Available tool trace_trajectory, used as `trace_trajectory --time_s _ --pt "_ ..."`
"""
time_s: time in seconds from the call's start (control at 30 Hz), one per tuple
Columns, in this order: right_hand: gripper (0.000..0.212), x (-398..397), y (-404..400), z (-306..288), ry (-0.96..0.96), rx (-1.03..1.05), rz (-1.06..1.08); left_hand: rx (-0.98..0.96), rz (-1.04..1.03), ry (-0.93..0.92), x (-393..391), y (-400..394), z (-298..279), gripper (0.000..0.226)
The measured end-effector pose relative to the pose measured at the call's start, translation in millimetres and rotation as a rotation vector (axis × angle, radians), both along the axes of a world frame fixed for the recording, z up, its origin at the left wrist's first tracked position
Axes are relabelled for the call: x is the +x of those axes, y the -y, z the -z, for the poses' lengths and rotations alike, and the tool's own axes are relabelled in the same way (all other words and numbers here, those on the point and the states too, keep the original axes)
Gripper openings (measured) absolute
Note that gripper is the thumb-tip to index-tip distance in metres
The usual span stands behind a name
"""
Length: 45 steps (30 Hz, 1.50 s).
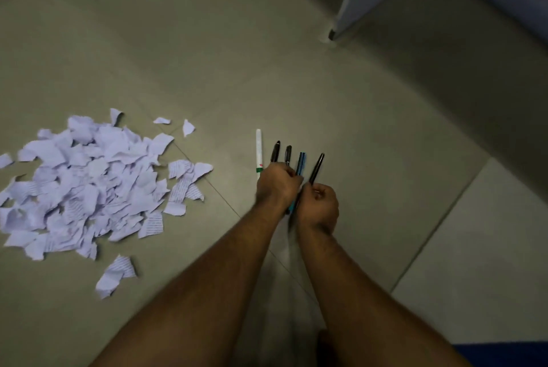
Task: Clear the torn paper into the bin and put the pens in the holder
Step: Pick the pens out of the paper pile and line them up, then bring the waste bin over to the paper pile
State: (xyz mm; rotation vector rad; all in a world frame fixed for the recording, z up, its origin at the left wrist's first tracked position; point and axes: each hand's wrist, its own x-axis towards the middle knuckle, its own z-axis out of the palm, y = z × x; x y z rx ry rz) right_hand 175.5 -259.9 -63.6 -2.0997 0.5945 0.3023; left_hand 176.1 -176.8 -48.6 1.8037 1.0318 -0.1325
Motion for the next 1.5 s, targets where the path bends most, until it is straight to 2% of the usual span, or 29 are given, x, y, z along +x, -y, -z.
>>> trace_trajectory --time_s 0.23,0.3,0.43,0.6,0.83,1.17,1.27,1.4,1.5 --pt "0.002 6.6 11.1 6.1 -0.035 -0.035 0.051 0.026 0.097 -0.012 16.4 16.7 11.7 0.019" --pt "0.006 5.1 5.3 1.1 -0.024 -0.028 0.052 0.033 0.082 0.012 10.3 13.6 10.4 0.020" --pt "0.008 -3.1 -25.5 -12.0 0.040 0.046 0.017 0.066 -0.016 0.069 -9.4 -11.4 1.9 0.017" --pt "0.003 -26.5 -78.3 -26.6 0.100 0.178 -0.100 0.090 -0.245 0.118 -54.4 -68.4 -13.3 0.013" --pt "0.005 -115.5 -174.3 -53.6 -0.105 0.318 -0.699 0.187 -0.635 0.063 -187.9 -143.3 -47.4 0.016" --pt "0.010 -285.9 -283.0 -107.0 -0.193 0.509 -1.251 0.518 -0.931 -0.142 -382.2 -210.3 -110.4 0.016" --pt "0.017 -336.2 -307.4 -121.6 -0.231 0.571 -1.354 0.633 -1.101 -0.188 -435.7 -222.5 -130.0 0.016" --pt "0.019 -416.9 -335.4 -151.2 -0.253 0.624 -1.544 0.724 -1.453 -0.200 -527.6 -246.6 -168.0 0.018" --pt "0.014 -466.3 -345.5 -171.3 -0.263 0.645 -1.658 0.699 -1.679 -0.238 -586.3 -261.6 -188.0 0.041"
